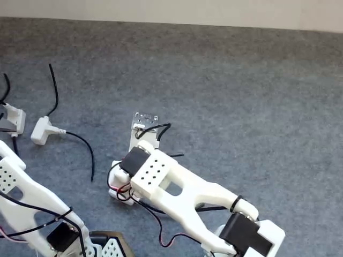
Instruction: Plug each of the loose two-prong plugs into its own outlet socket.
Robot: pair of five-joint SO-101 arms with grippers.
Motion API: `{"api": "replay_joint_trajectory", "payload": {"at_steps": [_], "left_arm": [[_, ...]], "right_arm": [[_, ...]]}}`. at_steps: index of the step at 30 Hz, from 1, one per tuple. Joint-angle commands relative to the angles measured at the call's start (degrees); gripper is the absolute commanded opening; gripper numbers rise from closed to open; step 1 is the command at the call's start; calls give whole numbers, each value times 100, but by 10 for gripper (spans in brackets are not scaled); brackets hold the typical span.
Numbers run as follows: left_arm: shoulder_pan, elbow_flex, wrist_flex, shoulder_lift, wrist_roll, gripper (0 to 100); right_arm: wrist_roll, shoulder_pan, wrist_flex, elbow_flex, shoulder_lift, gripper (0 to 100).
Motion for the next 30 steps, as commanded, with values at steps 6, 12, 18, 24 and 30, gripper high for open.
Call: {"api": "replay_joint_trajectory", "payload": {"at_steps": [6,12,18,24,30], "left_arm": [[-48,-180,-9,-75,9,400],[-48,-180,-9,-75,9,400],[-57,-180,-9,-75,9,400],[-48,-180,-9,-75,9,400],[-57,-180,-9,-66,9,400]], "right_arm": [[-220,-66,75,-277,347,4],[-202,-198,48,-259,347,4],[-70,-541,40,-251,356,4],[-53,-549,31,-268,796,4],[-62,-549,22,-409,1305,4]]}}
